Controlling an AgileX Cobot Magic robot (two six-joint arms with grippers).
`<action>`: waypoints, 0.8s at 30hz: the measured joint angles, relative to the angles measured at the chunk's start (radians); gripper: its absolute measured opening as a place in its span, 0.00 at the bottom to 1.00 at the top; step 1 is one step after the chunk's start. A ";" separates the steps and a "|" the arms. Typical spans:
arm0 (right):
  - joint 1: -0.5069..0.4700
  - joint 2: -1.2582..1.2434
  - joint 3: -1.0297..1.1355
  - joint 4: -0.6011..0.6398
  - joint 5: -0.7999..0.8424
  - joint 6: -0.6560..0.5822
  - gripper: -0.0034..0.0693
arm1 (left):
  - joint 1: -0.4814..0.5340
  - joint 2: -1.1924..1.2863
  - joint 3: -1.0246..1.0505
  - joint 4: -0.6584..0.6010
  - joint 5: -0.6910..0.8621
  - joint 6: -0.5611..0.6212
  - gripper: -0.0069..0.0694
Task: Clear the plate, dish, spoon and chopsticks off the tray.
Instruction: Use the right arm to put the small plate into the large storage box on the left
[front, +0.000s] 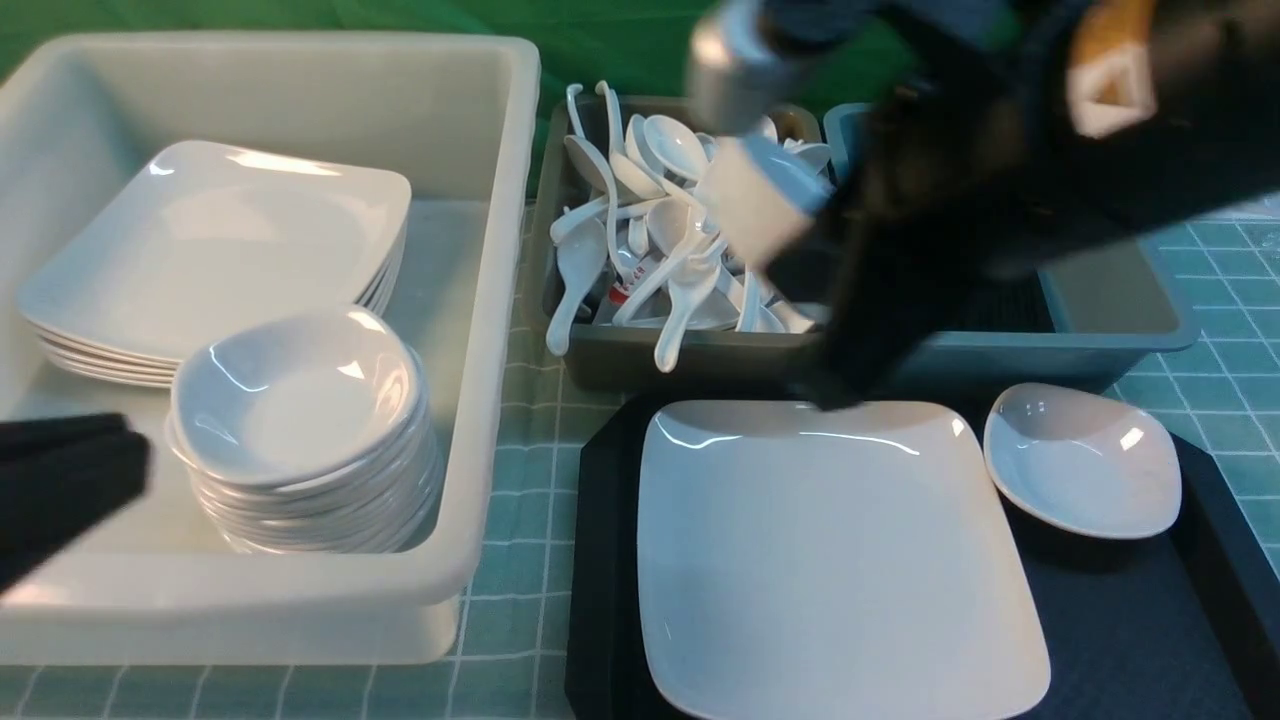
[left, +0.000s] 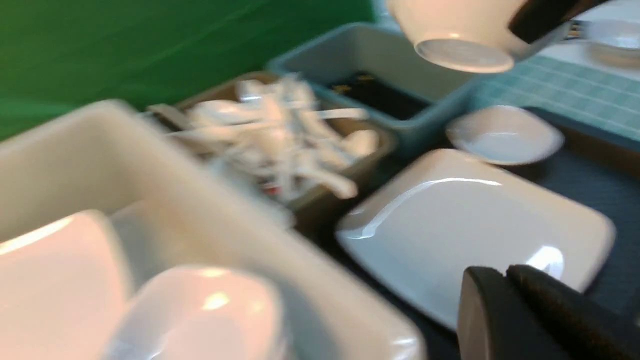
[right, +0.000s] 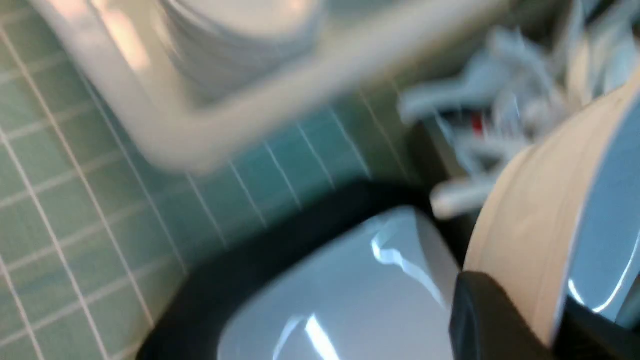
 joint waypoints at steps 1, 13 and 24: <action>0.037 0.062 -0.059 0.004 -0.032 -0.055 0.13 | 0.000 -0.024 -0.017 0.083 0.030 -0.079 0.11; 0.133 0.592 -0.403 -0.008 -0.128 -0.319 0.13 | 0.000 -0.239 -0.044 0.239 0.271 -0.254 0.11; 0.133 0.668 -0.418 -0.038 -0.196 -0.325 0.17 | 0.000 -0.247 -0.044 0.235 0.280 -0.256 0.11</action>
